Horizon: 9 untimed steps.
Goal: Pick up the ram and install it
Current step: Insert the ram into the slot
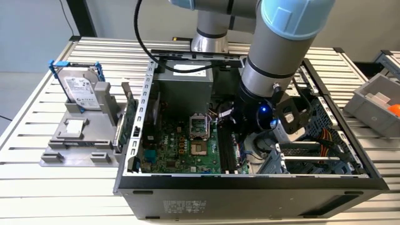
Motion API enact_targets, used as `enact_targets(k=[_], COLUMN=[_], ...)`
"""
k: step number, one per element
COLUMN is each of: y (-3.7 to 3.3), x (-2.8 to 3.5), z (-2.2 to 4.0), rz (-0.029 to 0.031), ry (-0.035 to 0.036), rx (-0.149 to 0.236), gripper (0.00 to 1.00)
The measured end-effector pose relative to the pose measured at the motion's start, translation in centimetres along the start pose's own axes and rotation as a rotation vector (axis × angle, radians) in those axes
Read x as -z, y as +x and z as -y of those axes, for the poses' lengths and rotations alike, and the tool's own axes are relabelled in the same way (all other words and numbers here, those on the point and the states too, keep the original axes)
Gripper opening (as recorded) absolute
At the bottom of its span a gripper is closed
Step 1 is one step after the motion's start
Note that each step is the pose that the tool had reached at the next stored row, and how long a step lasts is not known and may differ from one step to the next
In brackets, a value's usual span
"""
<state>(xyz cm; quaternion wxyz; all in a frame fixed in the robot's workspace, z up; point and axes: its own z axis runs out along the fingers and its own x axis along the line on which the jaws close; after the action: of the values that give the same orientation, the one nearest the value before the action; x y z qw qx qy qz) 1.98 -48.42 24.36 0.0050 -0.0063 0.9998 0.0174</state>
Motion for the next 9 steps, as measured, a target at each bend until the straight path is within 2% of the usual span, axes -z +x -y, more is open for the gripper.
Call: enact_targets(k=[6, 9], y=[0.02, 0.03], x=[-1.10, -1.63], z=[-0.11, -0.40], rz=[-0.0001, -0.0001], ry=[0.0008, 0.0031], rx=[0.000, 0.000], gripper=[0.00, 0.00])
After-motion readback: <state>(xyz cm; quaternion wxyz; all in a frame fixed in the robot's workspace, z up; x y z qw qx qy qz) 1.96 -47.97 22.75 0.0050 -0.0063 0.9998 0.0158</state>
